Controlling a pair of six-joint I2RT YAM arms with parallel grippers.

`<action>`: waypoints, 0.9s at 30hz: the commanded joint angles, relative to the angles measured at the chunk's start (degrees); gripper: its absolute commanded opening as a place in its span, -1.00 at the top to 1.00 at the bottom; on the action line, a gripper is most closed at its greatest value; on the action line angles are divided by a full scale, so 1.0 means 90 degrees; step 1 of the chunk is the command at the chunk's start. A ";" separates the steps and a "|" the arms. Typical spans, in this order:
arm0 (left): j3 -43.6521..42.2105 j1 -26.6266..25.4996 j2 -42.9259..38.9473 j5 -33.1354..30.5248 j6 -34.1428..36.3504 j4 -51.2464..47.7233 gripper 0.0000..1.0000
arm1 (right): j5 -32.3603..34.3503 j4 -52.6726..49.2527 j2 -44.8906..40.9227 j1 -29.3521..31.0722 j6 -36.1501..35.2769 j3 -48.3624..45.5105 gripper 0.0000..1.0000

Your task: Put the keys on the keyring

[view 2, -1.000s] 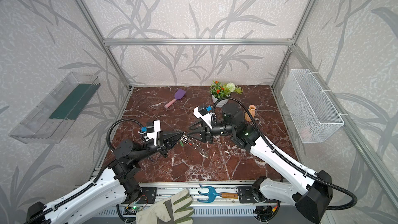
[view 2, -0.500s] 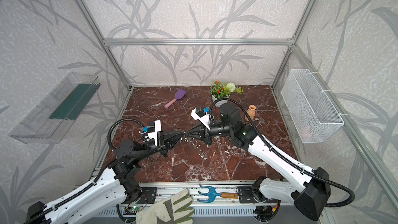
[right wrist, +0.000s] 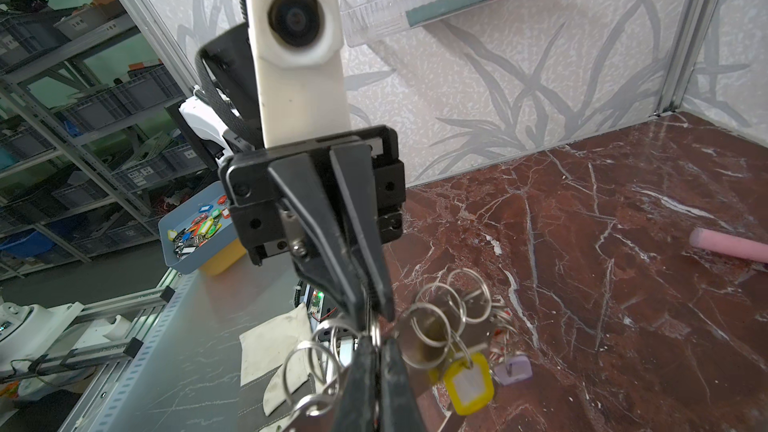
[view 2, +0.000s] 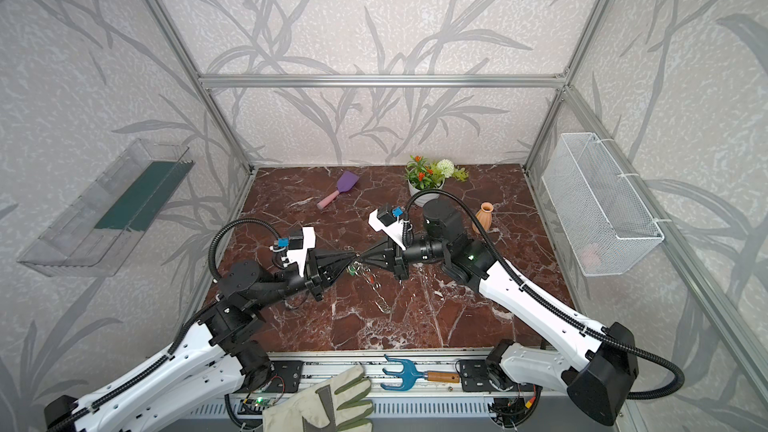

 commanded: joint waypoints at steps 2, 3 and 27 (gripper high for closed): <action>0.0923 0.0031 -0.0384 0.0184 0.1006 -0.2363 0.09 | 0.0104 -0.0242 -0.0101 0.0038 -0.0164 0.0164 1.00; 0.1104 0.0055 -0.0408 0.0221 0.1248 -0.2792 0.02 | 0.0108 -0.0265 -0.0139 0.0043 -0.0182 0.0137 1.00; 0.5091 0.0175 0.2886 0.1507 0.4752 -0.7587 0.09 | 0.0217 -0.1526 -0.0485 0.0199 -0.0946 0.0402 1.00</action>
